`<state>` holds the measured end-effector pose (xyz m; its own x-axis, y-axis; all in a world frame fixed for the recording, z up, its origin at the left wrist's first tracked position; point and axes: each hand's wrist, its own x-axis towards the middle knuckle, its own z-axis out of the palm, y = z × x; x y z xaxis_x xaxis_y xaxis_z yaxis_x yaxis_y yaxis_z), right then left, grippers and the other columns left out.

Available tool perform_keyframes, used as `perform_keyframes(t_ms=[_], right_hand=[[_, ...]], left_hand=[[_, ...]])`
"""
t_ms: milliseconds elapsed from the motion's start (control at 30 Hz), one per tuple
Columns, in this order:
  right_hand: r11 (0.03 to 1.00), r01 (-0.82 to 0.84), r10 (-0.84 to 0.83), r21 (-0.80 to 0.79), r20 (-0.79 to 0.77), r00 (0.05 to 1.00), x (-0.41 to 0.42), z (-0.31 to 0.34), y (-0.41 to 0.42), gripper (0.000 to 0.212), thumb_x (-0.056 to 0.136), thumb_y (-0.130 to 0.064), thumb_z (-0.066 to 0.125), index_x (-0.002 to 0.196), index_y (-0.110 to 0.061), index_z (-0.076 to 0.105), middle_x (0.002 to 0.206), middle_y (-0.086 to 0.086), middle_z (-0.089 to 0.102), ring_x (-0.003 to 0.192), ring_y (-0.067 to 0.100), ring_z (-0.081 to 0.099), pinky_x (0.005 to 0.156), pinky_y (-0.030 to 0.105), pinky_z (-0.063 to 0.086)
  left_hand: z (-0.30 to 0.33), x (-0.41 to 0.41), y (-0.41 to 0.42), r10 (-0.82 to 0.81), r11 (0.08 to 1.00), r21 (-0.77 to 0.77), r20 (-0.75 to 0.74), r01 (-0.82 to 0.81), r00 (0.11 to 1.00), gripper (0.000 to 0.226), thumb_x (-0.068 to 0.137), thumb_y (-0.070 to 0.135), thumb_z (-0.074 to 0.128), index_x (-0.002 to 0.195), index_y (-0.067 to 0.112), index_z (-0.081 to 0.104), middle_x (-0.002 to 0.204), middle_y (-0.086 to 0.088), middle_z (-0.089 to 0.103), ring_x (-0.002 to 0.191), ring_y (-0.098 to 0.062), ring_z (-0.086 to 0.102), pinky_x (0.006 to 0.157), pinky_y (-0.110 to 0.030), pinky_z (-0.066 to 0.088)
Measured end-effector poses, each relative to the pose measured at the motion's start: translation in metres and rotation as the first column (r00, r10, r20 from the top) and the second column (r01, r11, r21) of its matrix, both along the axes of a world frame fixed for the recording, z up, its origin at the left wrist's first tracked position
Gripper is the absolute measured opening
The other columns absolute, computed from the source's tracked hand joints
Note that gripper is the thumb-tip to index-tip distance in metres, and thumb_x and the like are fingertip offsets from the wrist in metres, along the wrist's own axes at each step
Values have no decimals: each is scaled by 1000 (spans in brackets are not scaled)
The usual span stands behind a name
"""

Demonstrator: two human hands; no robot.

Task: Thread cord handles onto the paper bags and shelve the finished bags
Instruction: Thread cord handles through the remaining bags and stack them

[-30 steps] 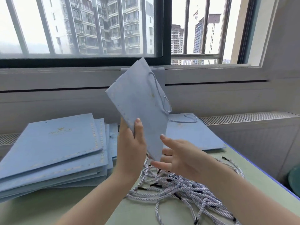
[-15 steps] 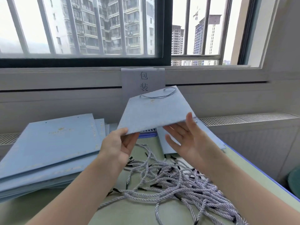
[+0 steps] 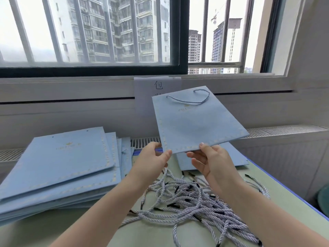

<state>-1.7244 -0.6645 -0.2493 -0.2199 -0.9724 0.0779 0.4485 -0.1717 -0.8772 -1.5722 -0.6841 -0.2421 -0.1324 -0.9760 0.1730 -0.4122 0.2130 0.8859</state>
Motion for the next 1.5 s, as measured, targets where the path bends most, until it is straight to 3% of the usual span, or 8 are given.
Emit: perform_keyframes(t_ms=[100, 200, 467, 667, 933, 1033, 1200, 1500], right_hand=[[998, 53, -54, 32, 26, 998, -14, 4, -4, 26, 98, -4, 41, 77, -4, 56, 57, 6, 67, 49, 9, 62, 41, 17, 47], [994, 55, -59, 97, 43, 997, -28, 5, -9, 22, 97, -2, 40, 83, -1, 57, 59, 9, 68, 46, 10, 61, 38, 16, 45], [960, 127, -118, 248, -48, 992, -38, -16, -22, 21, 103, -13, 37, 112, 5, 45, 80, 20, 63, 49, 17, 66, 38, 18, 49], [913, 160, -89, 376, -199, 976, -38, -17, -19, 33, 103, -24, 36, 78, -5, 47, 50, 9, 65, 30, 7, 50, 30, 14, 39], [976, 17, 83, 215, -444, 892, -8, -11, -8, 43, 102, -30, 35, 82, -6, 64, 51, 3, 61, 39, 11, 52, 38, 18, 42], [996, -36, 78, 75, -692, 718, 3, -15, -1, 36, 101, -24, 40, 81, -7, 64, 56, 2, 64, 48, 13, 56, 46, 22, 45], [981, -176, -67, -80, -995, 78, 9, -32, 2, 21, 96, -34, 47, 84, -24, 61, 76, -9, 61, 68, 7, 54, 67, 26, 44], [941, -331, -117, -68, -985, -130, 14, -41, 2, 21, 92, -39, 54, 109, -29, 59, 104, -10, 52, 95, 5, 49, 86, 21, 39]], left_hand=[[-1, 9, -3, 217, 943, -330, 535, -35, 816, 59, 97, 35, 45, 147, 17, 20, 135, -2, 46, 119, -21, 49, 90, -33, 40], [9, 26, -11, 384, 860, -507, 557, -65, 737, 49, 98, 30, 42, 143, 19, 26, 130, -3, 45, 115, -24, 50, 83, -33, 38], [17, 79, -35, 416, 892, -308, 847, -332, 331, 38, 98, 32, 39, 131, 14, 31, 129, -13, 43, 118, -32, 39, 89, -41, 37], [14, 101, -44, 226, 934, -85, 892, -346, 392, 48, 93, 54, 43, 114, 12, 40, 119, -7, 53, 112, -30, 49, 88, -36, 41], [30, 111, -33, -24, 981, 97, 920, -167, 392, 60, 85, 59, 55, 121, 12, 44, 125, 0, 50, 101, -18, 45, 82, -28, 35], [32, 113, -35, 29, 991, 24, 918, -129, 395, 40, 85, 51, 61, 92, 12, 52, 91, 0, 53, 80, -16, 48, 67, -27, 33], [31, 96, -27, 239, 968, -249, 918, -8, 317, 43, 78, 22, 62, 55, 13, 27, 54, -2, 28, 49, -17, 26, 47, -25, 19], [53, 71, -8, 430, 846, -520, 795, 117, 429, 27, 88, 26, 51, 64, 13, 49, 63, -2, 48, 65, -27, 44, 55, -24, 30]])
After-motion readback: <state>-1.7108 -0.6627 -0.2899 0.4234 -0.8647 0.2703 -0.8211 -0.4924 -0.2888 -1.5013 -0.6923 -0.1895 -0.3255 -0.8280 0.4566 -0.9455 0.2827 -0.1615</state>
